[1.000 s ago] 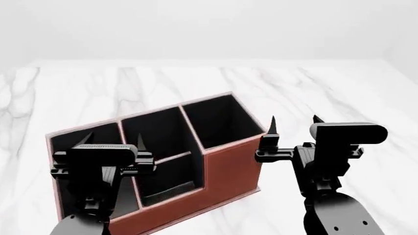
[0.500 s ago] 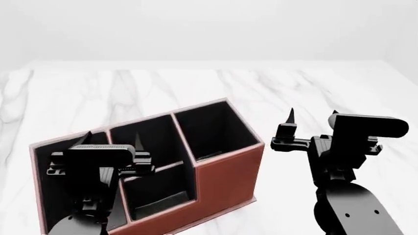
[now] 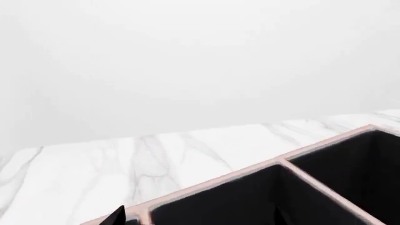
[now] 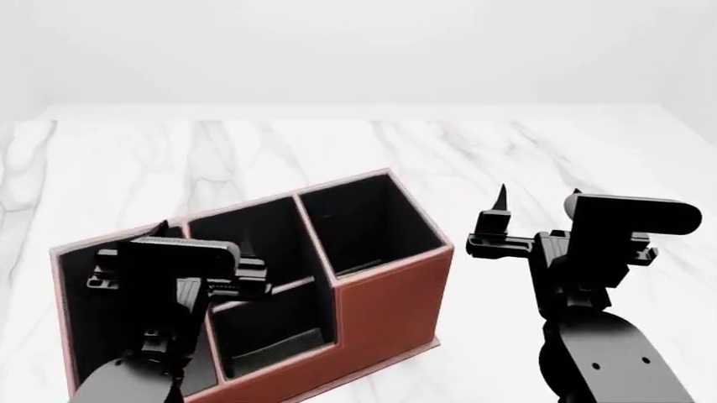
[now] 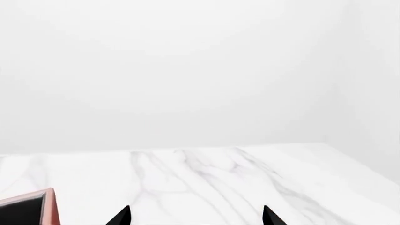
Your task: Pick up the book and place it in the left compartment of the caddy.
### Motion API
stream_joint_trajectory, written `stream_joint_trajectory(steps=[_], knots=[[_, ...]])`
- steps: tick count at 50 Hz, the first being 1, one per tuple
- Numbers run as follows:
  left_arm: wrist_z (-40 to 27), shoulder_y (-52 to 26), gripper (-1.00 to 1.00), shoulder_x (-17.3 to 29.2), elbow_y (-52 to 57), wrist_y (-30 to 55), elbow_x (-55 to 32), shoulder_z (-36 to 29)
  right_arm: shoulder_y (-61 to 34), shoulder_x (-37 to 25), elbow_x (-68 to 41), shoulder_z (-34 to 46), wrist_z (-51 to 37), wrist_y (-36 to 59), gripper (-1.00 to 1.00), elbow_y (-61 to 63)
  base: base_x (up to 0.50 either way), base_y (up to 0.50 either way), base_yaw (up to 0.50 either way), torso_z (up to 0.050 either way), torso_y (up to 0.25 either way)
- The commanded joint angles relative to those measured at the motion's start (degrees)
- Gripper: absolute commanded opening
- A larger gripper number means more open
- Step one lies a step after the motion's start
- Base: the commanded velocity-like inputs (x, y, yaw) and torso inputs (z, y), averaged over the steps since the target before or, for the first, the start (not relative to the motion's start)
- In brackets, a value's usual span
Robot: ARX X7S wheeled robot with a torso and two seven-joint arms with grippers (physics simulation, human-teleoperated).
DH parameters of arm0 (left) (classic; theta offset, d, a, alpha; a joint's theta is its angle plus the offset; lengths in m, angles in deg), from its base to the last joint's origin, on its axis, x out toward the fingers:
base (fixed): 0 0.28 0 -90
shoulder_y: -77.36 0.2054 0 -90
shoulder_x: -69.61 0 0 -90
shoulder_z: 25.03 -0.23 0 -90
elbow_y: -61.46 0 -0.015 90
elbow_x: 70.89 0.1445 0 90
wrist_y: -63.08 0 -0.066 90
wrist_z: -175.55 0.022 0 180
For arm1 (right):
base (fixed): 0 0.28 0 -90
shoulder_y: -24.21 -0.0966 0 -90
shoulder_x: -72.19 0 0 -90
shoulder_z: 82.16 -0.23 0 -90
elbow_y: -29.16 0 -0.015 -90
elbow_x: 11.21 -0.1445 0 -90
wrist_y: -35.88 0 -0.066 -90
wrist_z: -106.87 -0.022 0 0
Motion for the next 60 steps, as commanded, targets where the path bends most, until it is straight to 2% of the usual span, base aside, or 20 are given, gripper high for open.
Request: stream_joint_trajectory(steps=[1, 2, 6, 7, 8, 10, 12, 14, 16, 17, 24, 29, 36, 40, 43, 48, 56, 59, 60], knots=[[3.3, -7.4, 1.00, 4.2, 10.1, 19.4, -6.1, -0.3, -0.1, -0.2, 0.0, 0.3, -0.4, -0.3, 1.00, -0.8, 0.00, 0.00, 0.00, 0.000, 0.000], [3.5, -8.5, 1.00, 4.7, 11.6, 21.5, -6.7, 0.1, -0.1, -0.2, 0.0, 0.4, -0.5, -0.3, 1.00, -0.8, 0.00, 0.00, 0.00, 0.000, 0.000], [9.4, -16.8, 1.00, 3.3, 20.4, 39.4, -17.0, 9.8, -0.2, -0.3, 0.1, 0.9, -0.5, -0.5, 1.00, -1.1, 0.00, 0.00, 0.00, 0.000, 0.002], [9.3, -19.3, 1.00, 1.5, 21.8, 45.3, -21.4, 14.7, -0.3, -0.4, 0.1, 0.9, -0.6, -0.4, 1.00, -1.1, 0.00, 0.00, 0.00, 0.000, 0.000], [0.7, -21.3, 1.00, 5.1, 19.1, 45.4, -30.0, 19.6, -0.4, -0.4, 0.0, 0.9, -0.6, -0.3, 1.00, -1.0, 0.00, 0.00, 0.00, 0.000, 0.000], [-16.5, -26.4, 1.00, 12.2, 11.9, 45.2, -47.2, 22.6, -0.5, -0.3, 0.0, 1.0, -0.6, -0.4, 1.00, -1.3, 0.00, 0.00, 0.00, 0.000, 0.000], [-33.5, -28.9, 1.00, 16.4, 8.8, 42.7, -64.3, 20.3, -0.4, -0.4, 0.1, 1.2, -0.7, -0.5, 1.00, -1.4, 0.00, 0.00, 0.00, 0.000, 0.000], [-40.0, -31.3, 1.00, 21.3, 6.2, 39.0, -81.5, 17.0, -0.5, -0.4, 0.0, 1.2, -0.8, -0.4, 1.00, -1.3, 0.00, 0.00, 0.00, 0.000, 0.000], [-41.1, -32.3, 1.00, 23.3, 4.9, 37.0, -98.7, 15.2, -0.5, -0.4, -0.1, 1.2, -0.8, -0.5, 1.00, -1.4, 0.00, 0.00, 0.00, 0.000, 0.000], [-41.4, -33.1, 1.00, 24.6, 4.3, 36.5, -101.1, 13.9, -0.5, -0.4, -0.1, 1.3, -0.8, -0.6, 1.00, -1.5, 0.00, 0.00, 0.00, 0.000, 0.000], [-41.3, -39.1, 1.00, 28.6, 0.7, 34.3, -110.4, 5.2, -1.1, -0.5, -0.3, 1.5, -1.0, 0.0, 1.00, -1.7, 0.00, 0.00, 0.00, 0.000, 0.000], [-42.2, -44.2, 1.00, 30.4, -1.2, 35.1, -113.1, -1.6, -1.2, -0.6, -0.2, 1.7, -1.2, -0.3, 1.00, -2.1, 0.00, 0.00, 0.00, 0.000, 0.000], [-42.6, -54.1, 1.00, 32.2, -4.7, 33.9, -119.8, -8.4, -1.3, -0.6, -0.4, 1.9, -1.4, -0.3, 1.00, -2.2, 0.00, 0.00, 0.00, 0.000, 0.000], [-44.1, -61.0, 1.00, 33.9, -9.0, 32.8, -125.8, -16.3, -1.2, -0.7, -0.3, 2.2, -1.5, -0.4, 1.00, -2.3, 0.00, 0.00, 0.00, 0.000, 0.000], [-43.8, -65.0, 1.00, 33.2, -11.2, 34.3, -127.5, -19.7, -1.1, -0.6, -0.3, 2.5, -1.6, -0.7, 1.00, -2.5, 0.00, 0.00, 0.00, 0.000, 0.000], [-45.9, -72.1, 1.00, 30.7, -14.7, 35.2, -131.2, -29.3, -1.3, -0.6, -0.4, 2.7, -1.7, -0.7, 1.00, -2.9, 0.00, 0.00, 0.00, 0.000, 0.000], [-47.3, -78.3, 1.00, 27.6, -18.1, 35.8, -134.4, -37.6, -1.2, -0.7, -0.6, 3.0, -1.8, -0.7, 1.00, -2.9, 0.00, 0.00, 0.00, 0.000, 0.000], [-47.9, -81.0, 1.00, 26.2, -19.7, 36.4, -136.3, -41.8, -1.3, -0.8, -0.6, 3.1, -1.9, -0.9, 1.00, -3.1, 0.00, 0.00, 0.00, 0.000, 0.000], [-48.8, -82.7, 1.00, 25.4, -20.4, 37.0, -137.1, -44.9, -1.4, -0.9, -0.7, 3.1, -1.9, -0.7, 1.00, -3.0, 0.00, 0.00, 0.00, 0.000, 0.000]])
